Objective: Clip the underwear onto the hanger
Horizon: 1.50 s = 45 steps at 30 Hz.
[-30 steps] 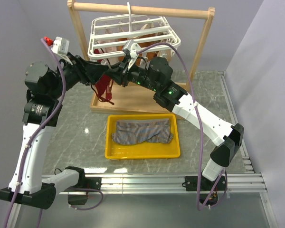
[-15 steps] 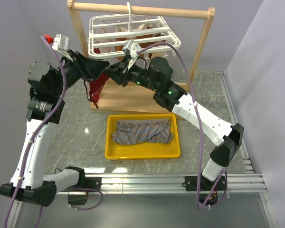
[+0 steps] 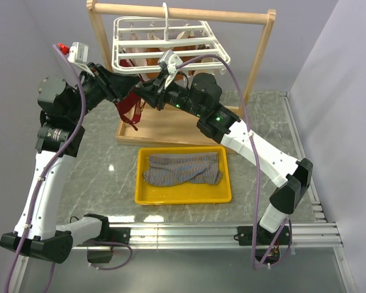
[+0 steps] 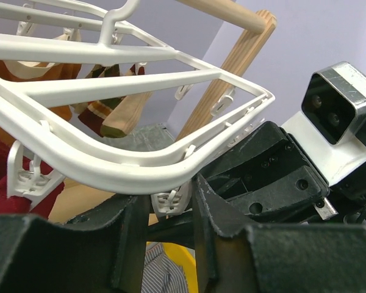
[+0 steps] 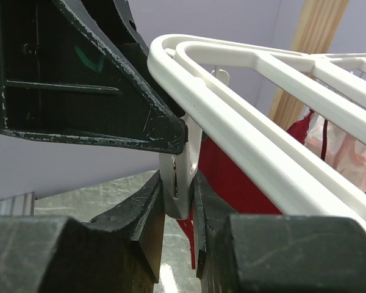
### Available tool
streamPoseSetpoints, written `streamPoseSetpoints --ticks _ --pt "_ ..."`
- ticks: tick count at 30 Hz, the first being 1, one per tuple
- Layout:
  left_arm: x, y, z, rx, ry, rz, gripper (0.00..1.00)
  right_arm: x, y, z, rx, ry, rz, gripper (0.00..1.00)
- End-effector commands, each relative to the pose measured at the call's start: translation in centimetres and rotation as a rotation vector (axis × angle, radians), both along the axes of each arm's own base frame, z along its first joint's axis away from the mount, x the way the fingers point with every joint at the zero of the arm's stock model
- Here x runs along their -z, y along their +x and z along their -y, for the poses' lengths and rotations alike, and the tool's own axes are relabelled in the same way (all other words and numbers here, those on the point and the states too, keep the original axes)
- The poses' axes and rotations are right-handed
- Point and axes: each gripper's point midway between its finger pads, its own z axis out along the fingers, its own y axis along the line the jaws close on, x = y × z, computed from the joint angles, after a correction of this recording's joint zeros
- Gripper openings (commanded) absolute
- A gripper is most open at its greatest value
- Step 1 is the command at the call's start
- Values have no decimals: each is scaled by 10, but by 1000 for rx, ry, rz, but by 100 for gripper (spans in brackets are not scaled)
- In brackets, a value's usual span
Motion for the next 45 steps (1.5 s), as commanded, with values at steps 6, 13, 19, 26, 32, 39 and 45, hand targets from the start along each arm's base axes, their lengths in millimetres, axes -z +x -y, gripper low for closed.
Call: streamPoseSetpoints --ticks 6,13,19,26,32,39,45 --pt "-9 -1 1 -3 -5 29 0 -17 -10 1 -5 23 35 41" --pt "-4 -2 2 8 14 21 0 -24 -6 0 12 34 59 40" --pt "-4 -6 3 17 13 19 4 -22 -8 -4 -14 21 74 4" --pt "-7 -4 3 13 -4 21 38 -21 -11 -5 -5 5 87 0" --pt "-7 -3 9 8 7 31 48 -21 -14 -8 3 -12 105 0" --pt "-14 -3 4 -30 -13 50 36 -17 -12 -8 17 -20 100 0" --pt "-16 -6 0 -51 -12 64 42 -12 -10 -6 30 -30 90 0"
